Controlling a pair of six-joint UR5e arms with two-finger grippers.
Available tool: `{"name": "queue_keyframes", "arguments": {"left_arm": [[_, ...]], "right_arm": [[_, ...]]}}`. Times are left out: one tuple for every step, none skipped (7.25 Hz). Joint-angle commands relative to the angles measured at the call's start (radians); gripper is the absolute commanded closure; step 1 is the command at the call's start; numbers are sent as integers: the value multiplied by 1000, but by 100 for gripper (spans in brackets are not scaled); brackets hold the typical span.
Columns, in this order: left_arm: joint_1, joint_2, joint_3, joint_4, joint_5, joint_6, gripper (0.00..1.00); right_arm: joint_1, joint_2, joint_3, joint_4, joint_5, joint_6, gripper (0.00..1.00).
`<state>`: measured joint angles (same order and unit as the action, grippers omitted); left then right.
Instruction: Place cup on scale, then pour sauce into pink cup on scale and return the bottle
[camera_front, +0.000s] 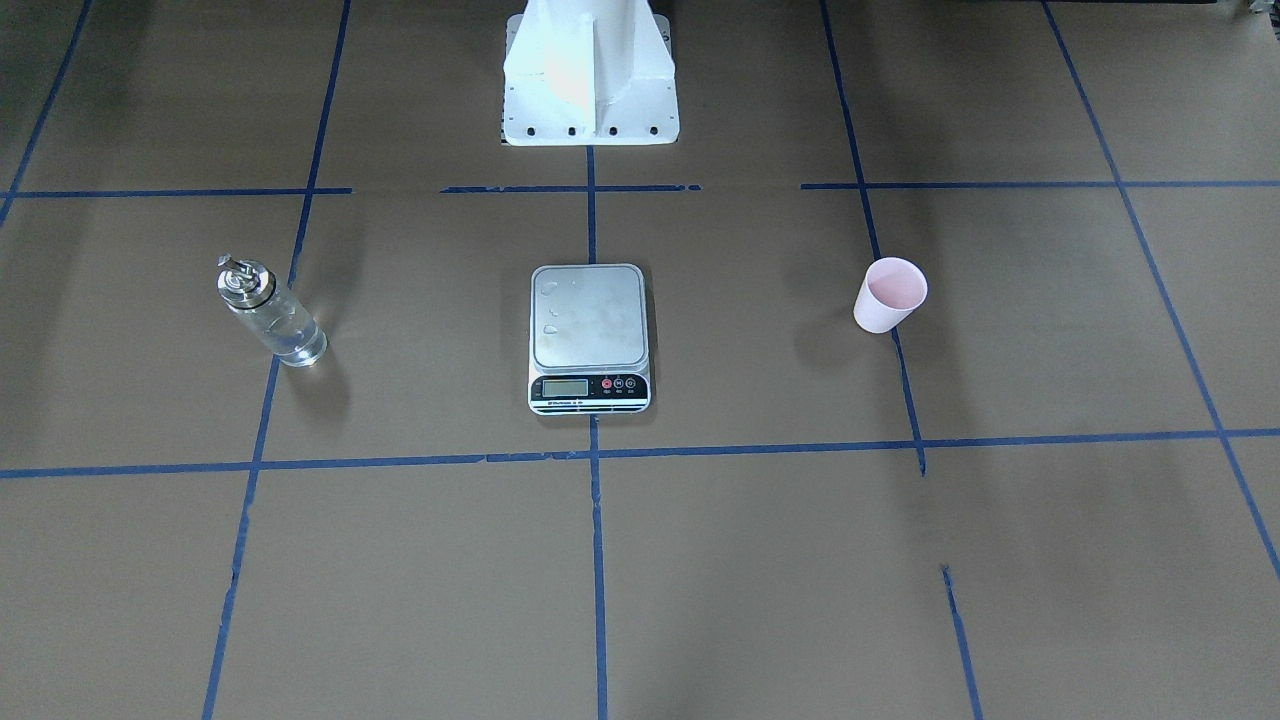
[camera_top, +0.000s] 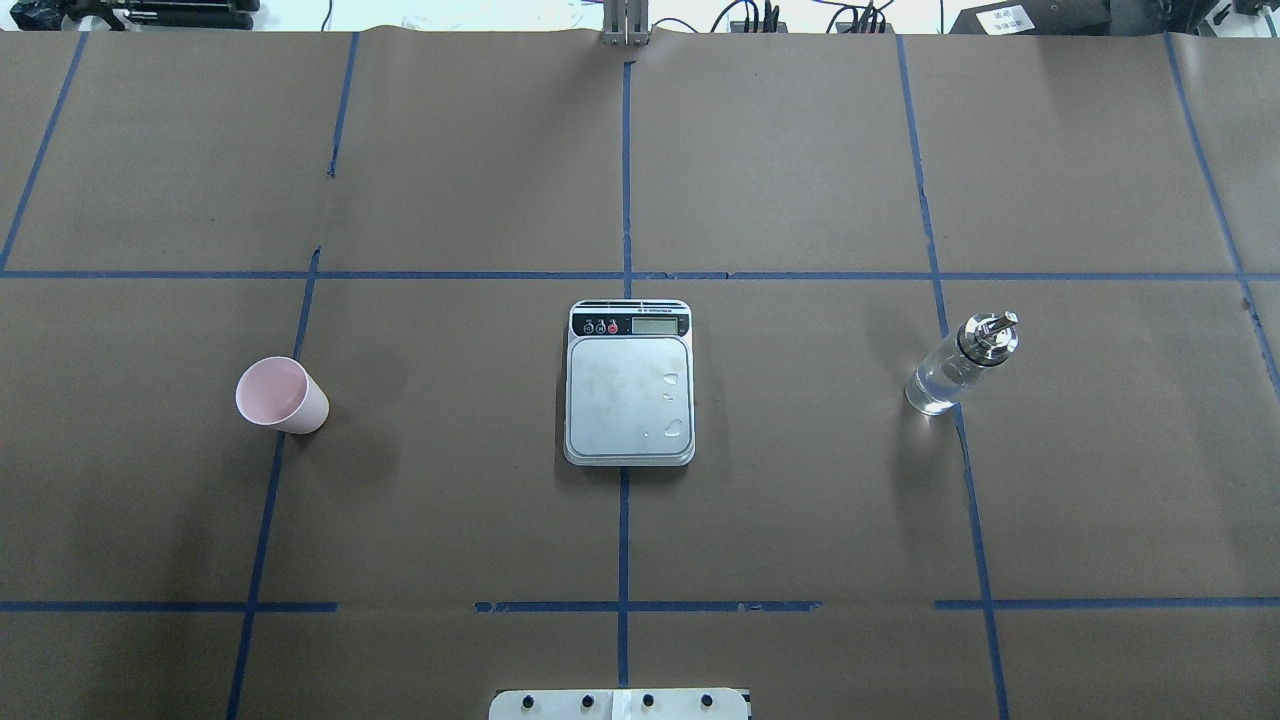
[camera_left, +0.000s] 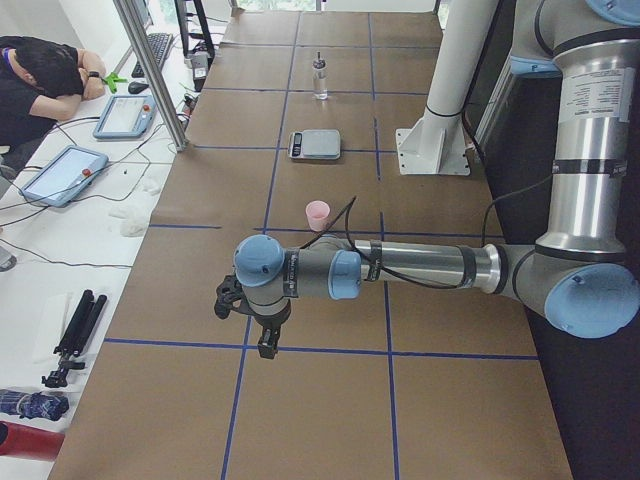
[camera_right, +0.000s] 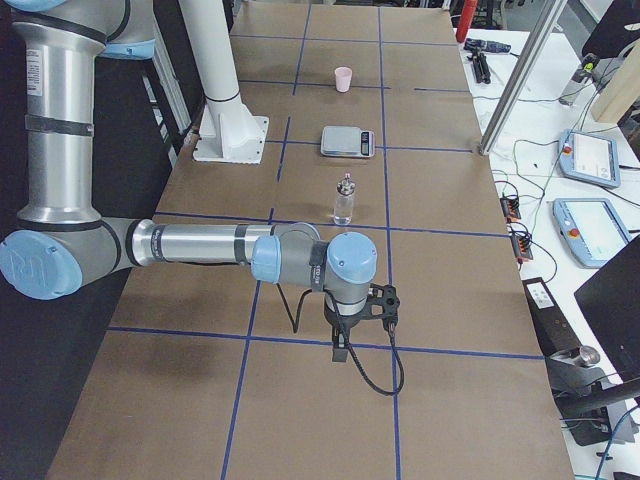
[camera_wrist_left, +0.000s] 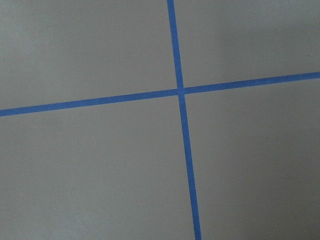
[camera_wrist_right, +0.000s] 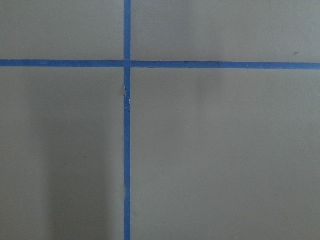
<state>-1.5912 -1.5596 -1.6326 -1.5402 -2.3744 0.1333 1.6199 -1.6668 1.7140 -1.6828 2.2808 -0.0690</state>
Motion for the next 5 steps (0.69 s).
{"name": "queue_keyframes", "arguments": {"left_arm": [[-1, 6, -13, -15, -3, 3, 0], [-1, 6, -12, -30, -8, 2, 0], [-1, 6, -33, -34, -8, 2, 0], [0, 4, -45, -37, -8, 3, 0], [0, 4, -47, -66, -8, 3, 0]], "right_arm": [[0, -2, -1, 2, -1, 0, 0], [0, -2, -2, 2, -3, -2, 0], [0, -4, -1, 3, -76, -2, 0], [-2, -4, -1, 5, -125, -2, 0], [-2, -1, 12, 6, -119, -5, 0]]}}
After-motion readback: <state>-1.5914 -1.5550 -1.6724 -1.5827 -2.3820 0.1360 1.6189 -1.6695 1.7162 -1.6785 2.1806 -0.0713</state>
